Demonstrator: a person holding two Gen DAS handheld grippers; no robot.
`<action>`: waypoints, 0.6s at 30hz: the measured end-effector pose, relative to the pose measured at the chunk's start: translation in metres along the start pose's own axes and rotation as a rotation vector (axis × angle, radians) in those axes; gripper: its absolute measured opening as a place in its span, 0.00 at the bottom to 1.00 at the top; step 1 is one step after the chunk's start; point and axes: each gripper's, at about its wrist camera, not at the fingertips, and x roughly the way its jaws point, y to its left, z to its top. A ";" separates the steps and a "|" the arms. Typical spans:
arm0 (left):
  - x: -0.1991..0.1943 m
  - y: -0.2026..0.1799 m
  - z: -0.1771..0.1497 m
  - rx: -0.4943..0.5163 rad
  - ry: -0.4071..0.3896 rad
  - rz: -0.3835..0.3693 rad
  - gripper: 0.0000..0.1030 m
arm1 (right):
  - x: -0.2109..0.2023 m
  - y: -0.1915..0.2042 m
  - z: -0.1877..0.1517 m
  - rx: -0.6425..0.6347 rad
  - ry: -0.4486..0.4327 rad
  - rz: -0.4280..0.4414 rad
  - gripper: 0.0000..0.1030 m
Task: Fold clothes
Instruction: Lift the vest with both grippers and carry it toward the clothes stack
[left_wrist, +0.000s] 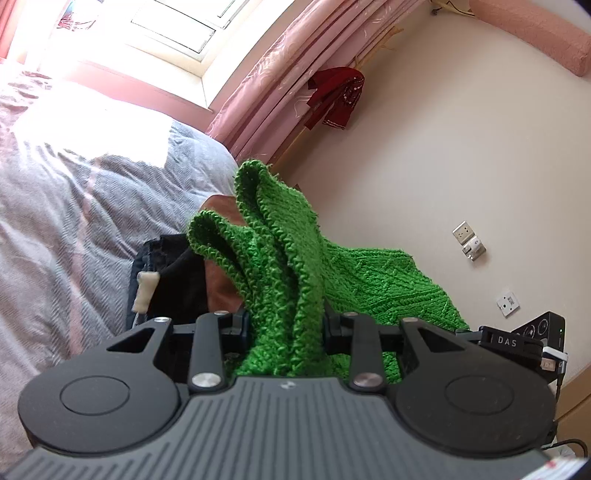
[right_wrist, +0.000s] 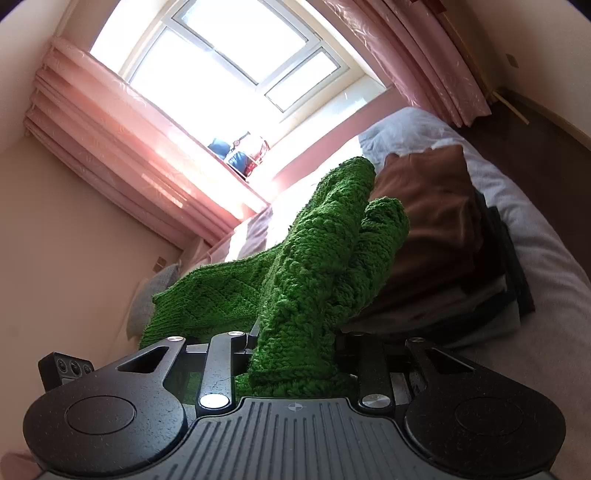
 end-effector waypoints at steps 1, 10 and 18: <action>0.012 -0.004 0.006 0.006 -0.004 0.003 0.27 | 0.003 -0.008 0.012 0.000 -0.005 0.006 0.26; 0.103 -0.002 0.057 -0.008 -0.035 0.019 0.27 | 0.052 -0.072 0.100 -0.038 -0.026 0.054 0.26; 0.145 0.021 0.076 -0.024 -0.038 0.028 0.27 | 0.091 -0.101 0.132 -0.045 -0.023 0.076 0.26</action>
